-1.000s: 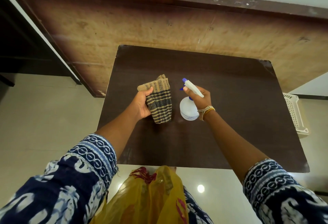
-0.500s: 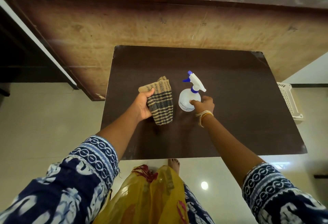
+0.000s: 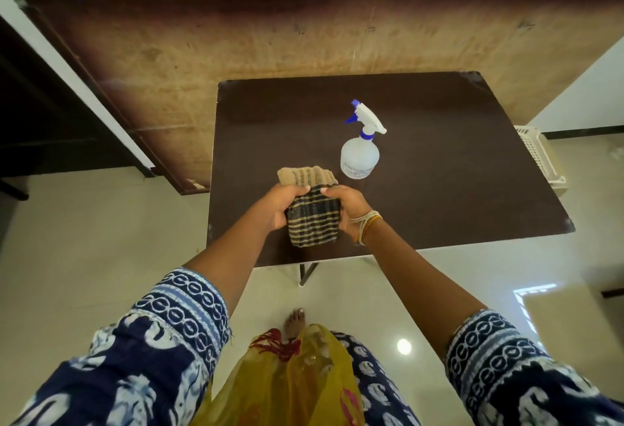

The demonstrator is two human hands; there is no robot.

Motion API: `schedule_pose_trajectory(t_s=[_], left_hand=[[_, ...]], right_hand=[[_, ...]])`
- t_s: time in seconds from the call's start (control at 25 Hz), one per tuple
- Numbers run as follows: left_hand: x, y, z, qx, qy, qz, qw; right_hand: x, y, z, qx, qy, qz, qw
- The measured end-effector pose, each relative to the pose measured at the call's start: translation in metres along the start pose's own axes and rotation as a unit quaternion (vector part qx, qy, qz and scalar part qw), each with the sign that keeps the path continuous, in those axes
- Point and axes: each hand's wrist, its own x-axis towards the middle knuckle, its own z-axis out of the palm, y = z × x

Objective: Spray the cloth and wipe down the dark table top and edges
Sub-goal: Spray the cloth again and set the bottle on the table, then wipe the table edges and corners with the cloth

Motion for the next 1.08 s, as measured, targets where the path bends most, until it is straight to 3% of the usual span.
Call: schedule_pose_trajectory(t_s=[0.2,0.44,0.76,0.92,1.0,1.08], left_hand=[[-0.037,-0.032,-0.016,0.014,0.016,0.025,0.999],[-0.077,-0.086,-0.023,0.028,0.052,0.052,0.997],[-0.107,-0.118,-0.050,0.004,0.066,0.055,0.996],[-0.102,-0.112,-0.083,0.086,0.060,0.069,0.992],[-0.091,-0.103,-0.109,0.167,0.077,0.097,0.978],[-0.075,-0.095,-0.142,0.250,0.117,0.144,0.950]], right_hand=[[-0.041,0.023,-0.004,0.070,-0.111,0.048,0.990],[-0.087,0.070,0.000,0.108,-0.126,0.074,0.983],[-0.124,0.103,0.020,0.116,-0.022,0.058,0.991],[-0.116,0.102,0.032,0.110,0.044,0.006,0.993],[-0.101,0.099,0.045,0.059,0.097,-0.047,0.992],[-0.086,0.095,0.064,-0.094,0.183,-0.106,0.973]])
